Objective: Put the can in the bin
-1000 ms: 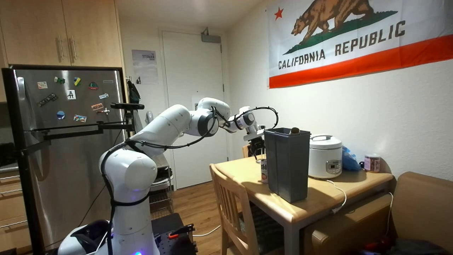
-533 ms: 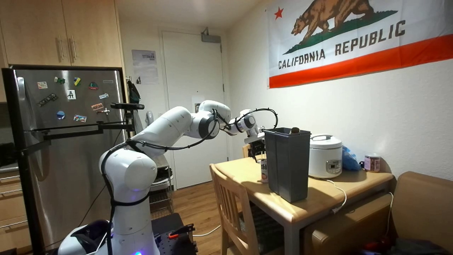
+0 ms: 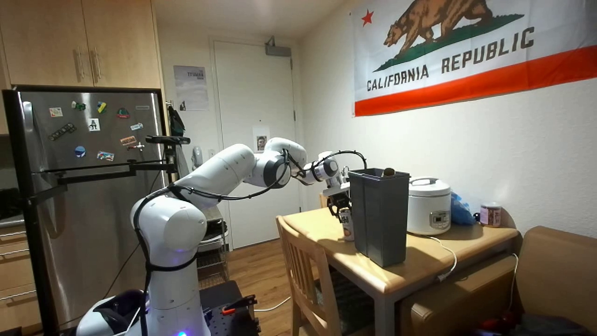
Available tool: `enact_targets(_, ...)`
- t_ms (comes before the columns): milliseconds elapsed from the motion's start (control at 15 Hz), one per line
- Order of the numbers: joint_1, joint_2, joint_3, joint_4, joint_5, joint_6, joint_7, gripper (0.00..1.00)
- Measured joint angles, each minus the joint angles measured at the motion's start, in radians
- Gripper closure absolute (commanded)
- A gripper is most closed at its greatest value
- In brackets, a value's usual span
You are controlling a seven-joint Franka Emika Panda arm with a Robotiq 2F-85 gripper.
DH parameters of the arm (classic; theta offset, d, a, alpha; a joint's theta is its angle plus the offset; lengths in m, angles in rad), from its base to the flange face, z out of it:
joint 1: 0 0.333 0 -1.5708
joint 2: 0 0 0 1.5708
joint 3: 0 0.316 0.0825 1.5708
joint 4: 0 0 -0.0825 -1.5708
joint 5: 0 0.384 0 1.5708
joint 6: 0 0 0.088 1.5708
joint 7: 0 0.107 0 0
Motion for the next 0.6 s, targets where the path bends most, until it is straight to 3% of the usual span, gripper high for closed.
enact_targets(333,-0.001,0.000,0.001,0.014,0.000,-0.006,0.000,0.71)
enact_targets(600,0.000,-0.010,0.011,0.054,0.001,-0.014,-0.001,0.71)
